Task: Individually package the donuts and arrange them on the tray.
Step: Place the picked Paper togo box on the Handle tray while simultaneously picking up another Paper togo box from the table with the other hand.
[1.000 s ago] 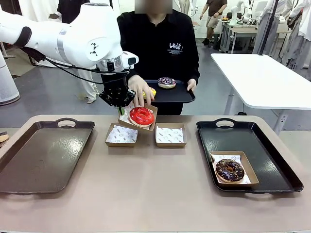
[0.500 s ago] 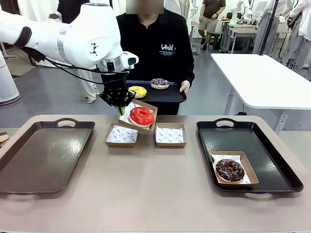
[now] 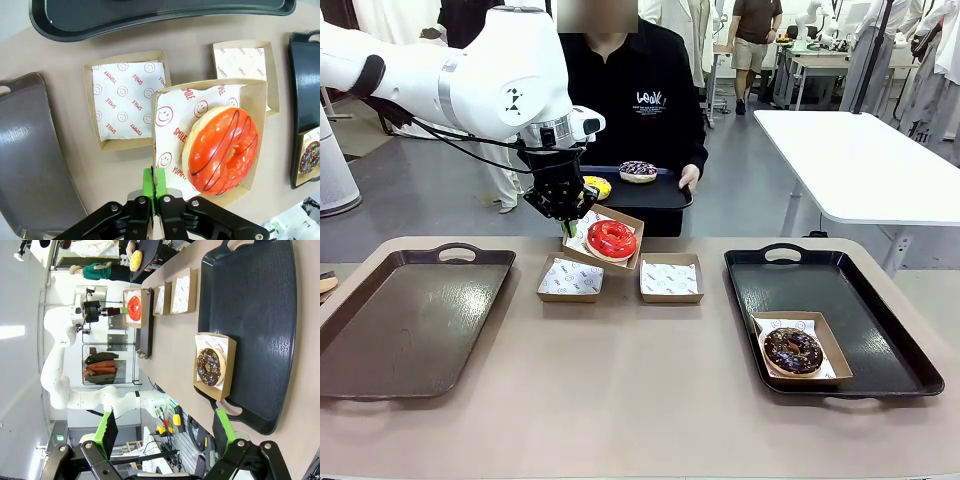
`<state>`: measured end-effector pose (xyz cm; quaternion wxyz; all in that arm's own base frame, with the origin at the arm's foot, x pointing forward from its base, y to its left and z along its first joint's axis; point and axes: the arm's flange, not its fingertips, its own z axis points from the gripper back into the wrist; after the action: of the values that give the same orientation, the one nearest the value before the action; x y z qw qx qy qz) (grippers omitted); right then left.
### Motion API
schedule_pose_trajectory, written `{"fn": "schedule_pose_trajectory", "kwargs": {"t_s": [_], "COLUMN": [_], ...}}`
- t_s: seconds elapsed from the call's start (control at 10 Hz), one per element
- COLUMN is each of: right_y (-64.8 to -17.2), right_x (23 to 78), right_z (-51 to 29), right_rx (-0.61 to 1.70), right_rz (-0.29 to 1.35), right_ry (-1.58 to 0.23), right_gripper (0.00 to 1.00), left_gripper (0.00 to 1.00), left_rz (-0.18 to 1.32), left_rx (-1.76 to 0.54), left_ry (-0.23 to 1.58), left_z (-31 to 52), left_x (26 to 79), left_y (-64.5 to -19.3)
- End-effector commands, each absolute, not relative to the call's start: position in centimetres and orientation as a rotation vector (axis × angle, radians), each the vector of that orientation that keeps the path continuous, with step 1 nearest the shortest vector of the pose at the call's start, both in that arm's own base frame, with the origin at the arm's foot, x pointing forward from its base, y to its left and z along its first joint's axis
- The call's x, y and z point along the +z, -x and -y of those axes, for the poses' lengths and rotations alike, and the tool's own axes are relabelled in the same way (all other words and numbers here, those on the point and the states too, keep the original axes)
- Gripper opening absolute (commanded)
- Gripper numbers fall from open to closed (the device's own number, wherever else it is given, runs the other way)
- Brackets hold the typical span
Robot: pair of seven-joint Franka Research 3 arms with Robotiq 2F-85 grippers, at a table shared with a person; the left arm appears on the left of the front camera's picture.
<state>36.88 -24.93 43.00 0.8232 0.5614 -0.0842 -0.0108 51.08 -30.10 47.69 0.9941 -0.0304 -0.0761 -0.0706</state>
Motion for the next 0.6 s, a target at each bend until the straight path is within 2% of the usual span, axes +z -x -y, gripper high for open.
{"fn": "schedule_pose_trajectory", "kwargs": {"t_s": [0.0,0.5], "right_y": [-36.87,-36.86], "right_x": [42.98,43.00], "right_z": [24.96,24.96], "right_rx": [-0.023,-0.024], "right_rz": [0.180,0.180], "right_ry": [-1.196,-1.194], "right_gripper": [1.00,1.00], "left_gripper": [0.00,0.01], "left_rz": [0.146,0.152], "left_rx": [-0.153,-0.142], "left_ry": [0.058,0.061], "left_z": [30.11,30.10], "left_x": [47.89,47.68], "left_y": [-51.14,-51.09]}}
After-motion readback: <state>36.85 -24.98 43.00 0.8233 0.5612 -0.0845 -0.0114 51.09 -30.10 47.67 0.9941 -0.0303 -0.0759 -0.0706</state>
